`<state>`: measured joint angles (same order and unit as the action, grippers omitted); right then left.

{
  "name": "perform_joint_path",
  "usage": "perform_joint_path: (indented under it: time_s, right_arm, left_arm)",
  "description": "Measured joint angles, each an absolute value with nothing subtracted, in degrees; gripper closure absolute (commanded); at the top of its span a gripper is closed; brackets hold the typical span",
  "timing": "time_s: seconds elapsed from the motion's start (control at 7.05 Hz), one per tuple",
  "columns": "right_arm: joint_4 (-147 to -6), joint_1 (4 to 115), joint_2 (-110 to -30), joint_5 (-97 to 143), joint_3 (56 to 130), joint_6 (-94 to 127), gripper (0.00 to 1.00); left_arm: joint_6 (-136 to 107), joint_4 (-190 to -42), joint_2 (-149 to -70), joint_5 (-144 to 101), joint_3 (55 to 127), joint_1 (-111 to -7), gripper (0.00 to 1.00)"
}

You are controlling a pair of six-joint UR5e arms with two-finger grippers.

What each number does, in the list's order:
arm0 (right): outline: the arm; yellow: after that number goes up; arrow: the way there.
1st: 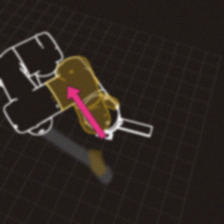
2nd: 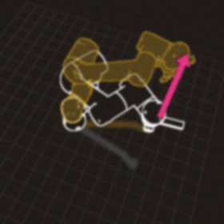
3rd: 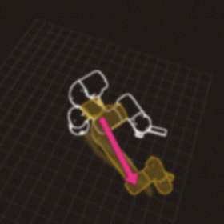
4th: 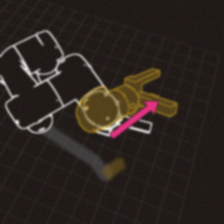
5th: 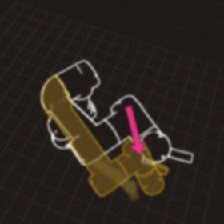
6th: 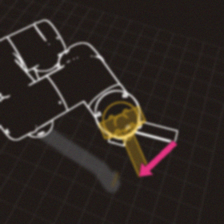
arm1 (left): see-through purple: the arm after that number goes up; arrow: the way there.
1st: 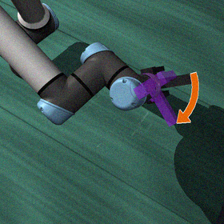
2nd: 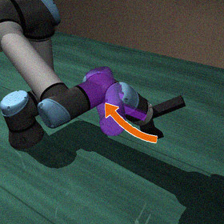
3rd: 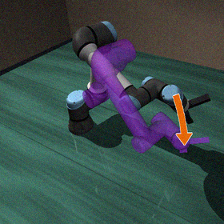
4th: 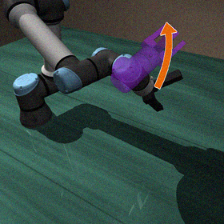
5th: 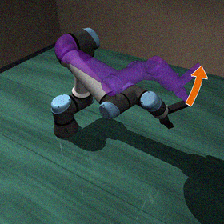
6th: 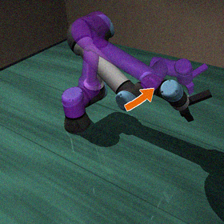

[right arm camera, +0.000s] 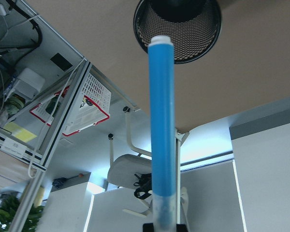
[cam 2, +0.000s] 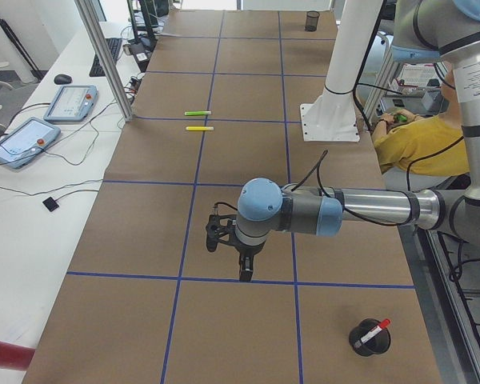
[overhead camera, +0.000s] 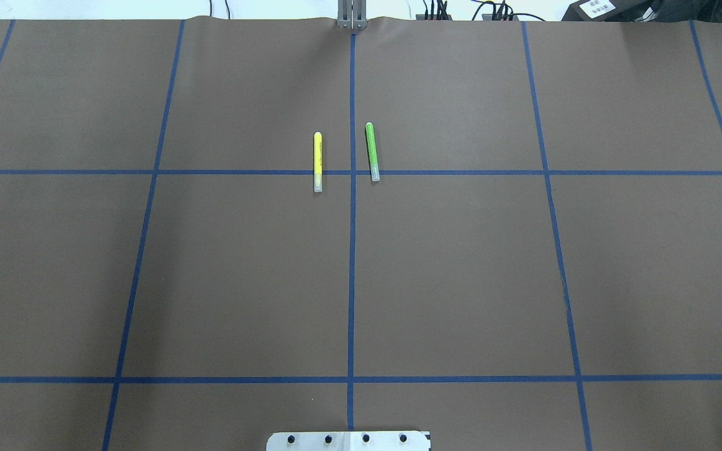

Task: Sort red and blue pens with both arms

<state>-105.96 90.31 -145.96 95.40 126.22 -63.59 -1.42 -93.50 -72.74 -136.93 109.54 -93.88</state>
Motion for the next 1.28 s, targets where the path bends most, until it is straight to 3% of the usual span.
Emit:
perform_joint_path:
  time_s: [0.57,1.28]
  right_arm:
    - [-111.4,90.7,-139.9,95.1,123.6,-58.7,1.00]
    - [-110.9,90.6,-138.0,98.0,119.8,-59.0,1.00]
  left_arm:
    - [-1.2,-94.7,-72.6,-136.9,109.0,-93.9,0.01]
    - [-1.2,-96.0,-72.2,-136.9,108.6,-93.9,0.01]
